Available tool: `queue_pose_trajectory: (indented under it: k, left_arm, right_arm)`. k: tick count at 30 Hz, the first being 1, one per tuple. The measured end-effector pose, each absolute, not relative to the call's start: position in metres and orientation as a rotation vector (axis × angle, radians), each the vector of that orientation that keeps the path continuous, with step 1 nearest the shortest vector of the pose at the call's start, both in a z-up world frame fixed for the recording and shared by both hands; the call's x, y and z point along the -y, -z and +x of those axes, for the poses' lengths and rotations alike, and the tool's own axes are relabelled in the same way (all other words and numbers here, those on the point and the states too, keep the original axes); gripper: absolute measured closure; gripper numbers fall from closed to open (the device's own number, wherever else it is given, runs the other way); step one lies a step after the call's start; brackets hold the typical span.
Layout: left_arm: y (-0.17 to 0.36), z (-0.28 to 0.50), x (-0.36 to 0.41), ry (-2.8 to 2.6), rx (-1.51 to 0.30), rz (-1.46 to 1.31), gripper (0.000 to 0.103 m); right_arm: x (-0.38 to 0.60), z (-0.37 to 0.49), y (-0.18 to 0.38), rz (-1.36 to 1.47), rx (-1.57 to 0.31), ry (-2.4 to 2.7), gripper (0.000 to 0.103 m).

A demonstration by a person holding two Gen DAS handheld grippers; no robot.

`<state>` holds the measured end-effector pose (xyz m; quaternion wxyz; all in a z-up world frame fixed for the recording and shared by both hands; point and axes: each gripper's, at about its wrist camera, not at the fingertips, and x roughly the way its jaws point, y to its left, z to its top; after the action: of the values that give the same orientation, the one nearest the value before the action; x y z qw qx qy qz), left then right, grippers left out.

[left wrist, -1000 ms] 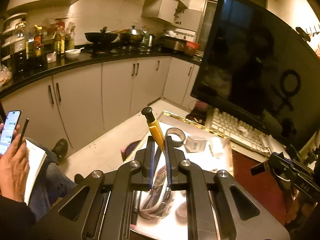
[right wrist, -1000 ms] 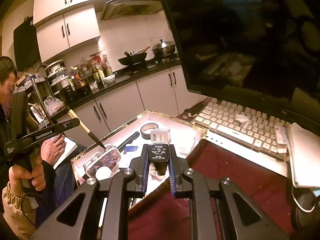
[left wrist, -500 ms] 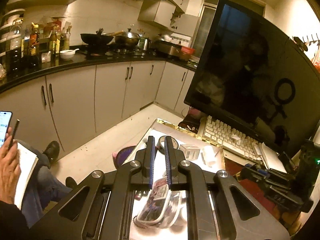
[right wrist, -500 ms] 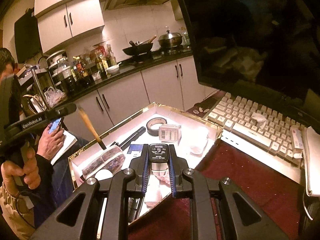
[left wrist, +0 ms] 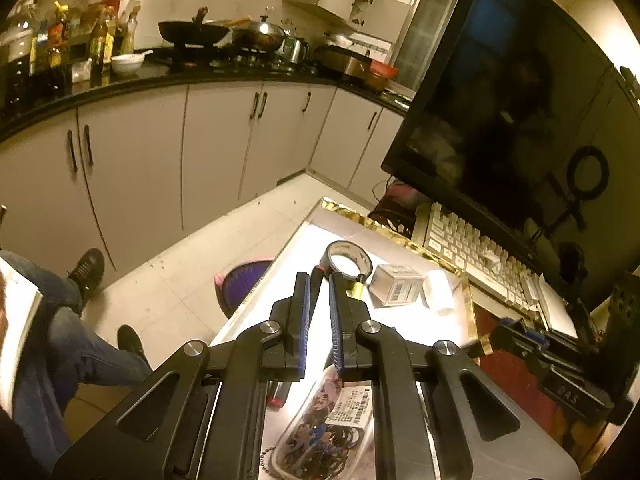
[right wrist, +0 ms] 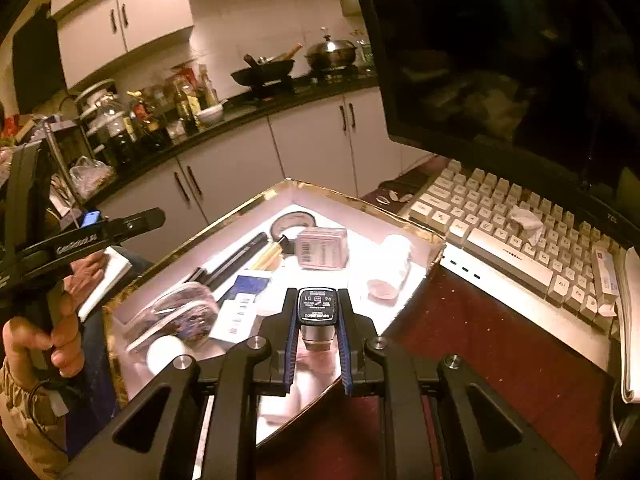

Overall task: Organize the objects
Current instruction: 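Lower the pen and black tube into the tray and open both grippers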

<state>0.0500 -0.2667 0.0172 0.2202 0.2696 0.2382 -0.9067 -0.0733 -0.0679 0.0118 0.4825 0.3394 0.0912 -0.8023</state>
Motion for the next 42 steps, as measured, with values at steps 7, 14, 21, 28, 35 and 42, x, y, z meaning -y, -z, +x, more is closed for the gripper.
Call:
queue_pose_trajectory:
  k: [7, 14, 21, 28, 35, 42]
  left_arm:
    - [-0.006, 0.04, 0.264, 2.52, -0.673, 0.793, 0.094]
    - [-0.004, 0.04, 0.262, 2.516, -0.676, 0.811, 0.094]
    - [-0.011, 0.047, 0.258, 2.501, -0.648, 0.803, 0.085]
    - [-0.029, 0.057, 0.24, 2.498, -0.566, 0.784, 0.051]
    - [-0.048, 0.062, 0.198, 2.42, -0.339, 0.798, 0.031]
    - [-0.043, 0.051, 0.163, 2.239, -0.168, 0.925, 0.031]
  right_arm:
    - [0.09, -0.1, 0.003, 0.893, -0.253, 1.956, 0.087]
    - [0.128, -0.136, 0.011, 0.956, -0.269, 1.95, 0.087]
    - [0.149, -0.145, 0.026, 0.998, -0.288, 1.926, 0.086]
    - [0.11, -0.128, 0.01, 0.935, -0.192, 1.967, 0.046]
    - [0.058, -0.086, -0.007, 0.851, -0.213, 1.913, 0.024]
    - [0.031, -0.07, -0.005, 0.85, -0.24, 1.874, 0.022]
